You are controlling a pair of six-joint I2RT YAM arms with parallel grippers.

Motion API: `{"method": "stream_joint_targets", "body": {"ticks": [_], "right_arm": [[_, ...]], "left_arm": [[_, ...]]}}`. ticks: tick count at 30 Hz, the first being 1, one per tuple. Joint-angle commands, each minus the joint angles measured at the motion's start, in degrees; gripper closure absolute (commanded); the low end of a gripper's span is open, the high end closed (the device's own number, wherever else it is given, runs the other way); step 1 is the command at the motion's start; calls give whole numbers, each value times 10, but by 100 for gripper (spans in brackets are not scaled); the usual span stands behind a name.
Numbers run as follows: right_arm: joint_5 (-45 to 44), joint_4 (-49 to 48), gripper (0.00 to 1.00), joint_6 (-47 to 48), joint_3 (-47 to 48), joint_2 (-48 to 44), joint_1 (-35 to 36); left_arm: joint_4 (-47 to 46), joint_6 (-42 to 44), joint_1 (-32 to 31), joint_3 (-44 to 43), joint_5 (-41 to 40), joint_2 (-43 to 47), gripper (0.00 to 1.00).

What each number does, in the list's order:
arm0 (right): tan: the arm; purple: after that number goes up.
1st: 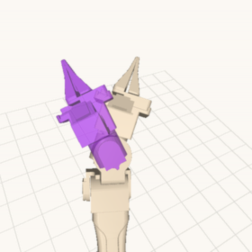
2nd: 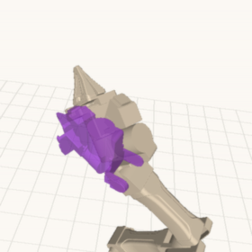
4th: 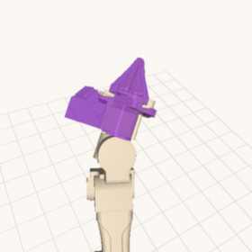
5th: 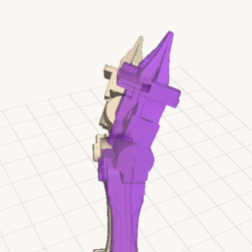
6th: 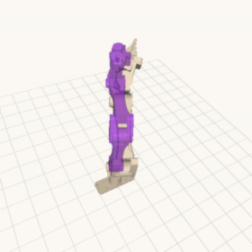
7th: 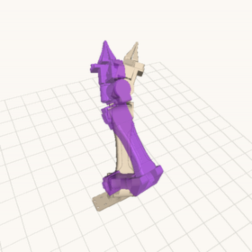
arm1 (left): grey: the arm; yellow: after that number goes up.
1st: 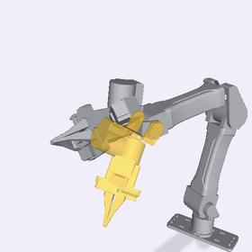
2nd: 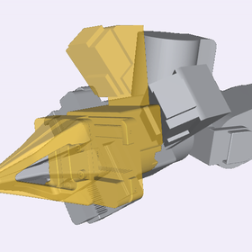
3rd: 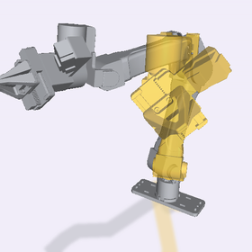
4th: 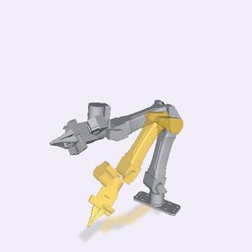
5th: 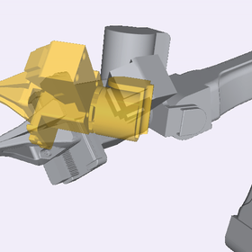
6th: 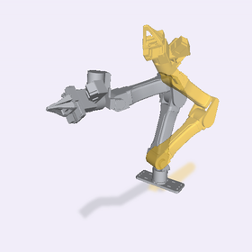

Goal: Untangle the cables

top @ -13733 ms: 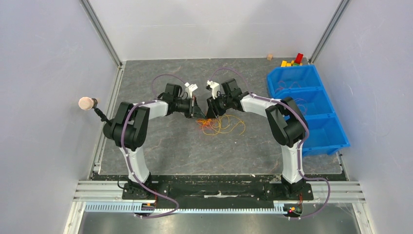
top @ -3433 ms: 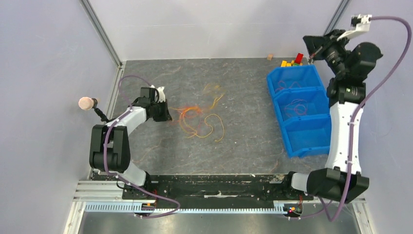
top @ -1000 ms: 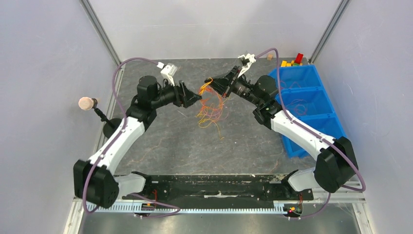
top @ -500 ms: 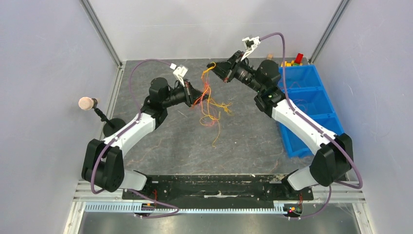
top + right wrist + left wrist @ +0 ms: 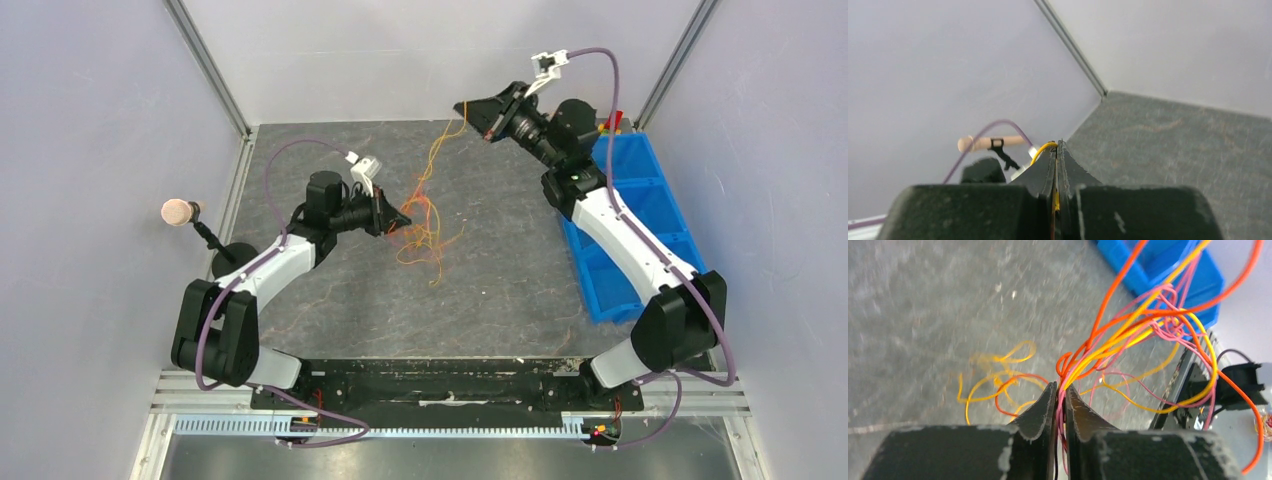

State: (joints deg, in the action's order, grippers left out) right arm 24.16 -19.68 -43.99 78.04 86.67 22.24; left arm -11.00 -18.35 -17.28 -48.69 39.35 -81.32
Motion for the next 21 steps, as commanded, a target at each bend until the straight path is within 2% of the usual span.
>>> {"method": "stream_joint_targets", "body": {"ticks": [1,4,9,12,16,17,21], "right_arm": [[-45,-184,100,-24,44,-71,-25],[-41,-190,100,-24,42,-75,-27],[-50,-199,100,-19,83,-67,-33],[-53,-193,100,-23,116,-57,-43],[-54,-165,100,4,136,-59,-52],[-54,-151,100,13,135,-62,-57],[-41,-133,100,14,112,-80,-79]], "left_arm": [[147,81,8,35,-3,16,82],[188,123,9,33,-10,35,76],[254,174,25,41,-46,23,81],[270,181,39,45,-56,18,81],[291,205,48,39,-69,19,68],[295,208,50,36,-68,22,69],[293,216,62,47,-69,30,95]]}}
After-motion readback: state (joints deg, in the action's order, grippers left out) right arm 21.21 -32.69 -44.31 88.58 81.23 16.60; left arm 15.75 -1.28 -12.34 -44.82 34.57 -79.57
